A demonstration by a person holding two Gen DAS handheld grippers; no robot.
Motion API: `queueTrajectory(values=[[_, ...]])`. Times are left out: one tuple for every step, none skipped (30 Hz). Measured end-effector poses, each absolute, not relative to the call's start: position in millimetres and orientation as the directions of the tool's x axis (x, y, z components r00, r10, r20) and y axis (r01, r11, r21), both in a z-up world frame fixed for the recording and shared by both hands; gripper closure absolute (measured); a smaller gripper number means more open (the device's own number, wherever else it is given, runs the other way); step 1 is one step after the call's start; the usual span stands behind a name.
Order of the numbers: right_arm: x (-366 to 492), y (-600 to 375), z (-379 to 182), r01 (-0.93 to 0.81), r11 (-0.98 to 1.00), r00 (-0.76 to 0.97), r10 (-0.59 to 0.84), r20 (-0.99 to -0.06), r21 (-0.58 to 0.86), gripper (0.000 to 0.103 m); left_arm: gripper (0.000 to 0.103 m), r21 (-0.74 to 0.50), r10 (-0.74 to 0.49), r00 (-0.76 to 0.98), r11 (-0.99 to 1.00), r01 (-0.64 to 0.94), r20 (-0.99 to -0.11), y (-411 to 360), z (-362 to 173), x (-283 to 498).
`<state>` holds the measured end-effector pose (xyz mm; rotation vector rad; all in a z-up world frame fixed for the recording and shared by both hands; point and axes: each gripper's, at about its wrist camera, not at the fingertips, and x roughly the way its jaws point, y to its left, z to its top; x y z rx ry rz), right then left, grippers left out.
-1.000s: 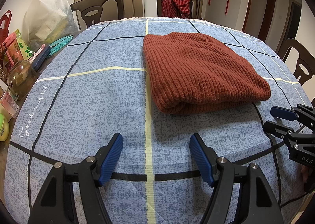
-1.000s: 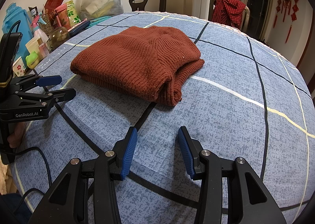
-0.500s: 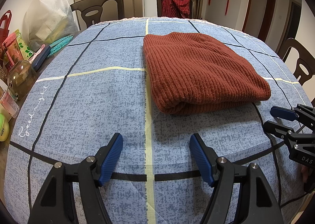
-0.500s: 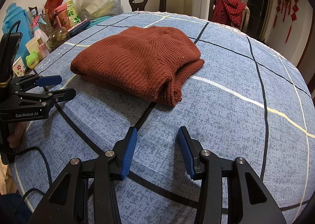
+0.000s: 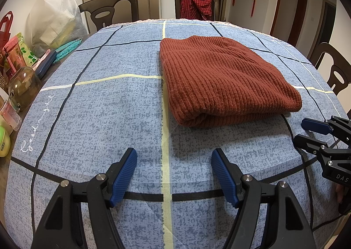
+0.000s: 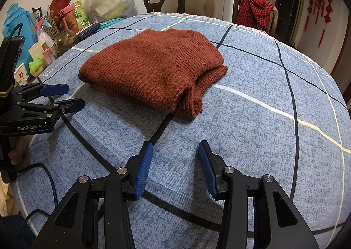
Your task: Fold small clothes
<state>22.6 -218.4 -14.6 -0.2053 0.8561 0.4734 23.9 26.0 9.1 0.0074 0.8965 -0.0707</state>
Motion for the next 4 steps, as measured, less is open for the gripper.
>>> queueTrajectory(values=[[22.5,-218.3,-14.5,-0.479,0.878,0.56,0.318,-0.765,0.014,0.059,0.03,-0.023,-0.058,0.622,0.998,0.065,-0.781,26.1,9.1,23.9],[22.5,-218.3,-14.6,-0.479,0.878,0.56,0.318,-0.765,0.014,0.059,0.03,-0.023,-0.058,0.622,0.998,0.065,-0.781,26.7,9.1,24.0],[22.6,-218.3,-14.6,-0.479,0.878,0.56,0.318,-0.765,0.013,0.059,0.03,-0.023,-0.059,0.622,0.998,0.065,-0.781,26.0,9.1,23.9],[22.6,-218.3,-14.6,-0.479,0.878,0.56,0.317,-0.765,0.013,0.059,0.03,-0.023,-0.059,0.622,0.998,0.065,-0.781,26.4,9.0,23.9]])
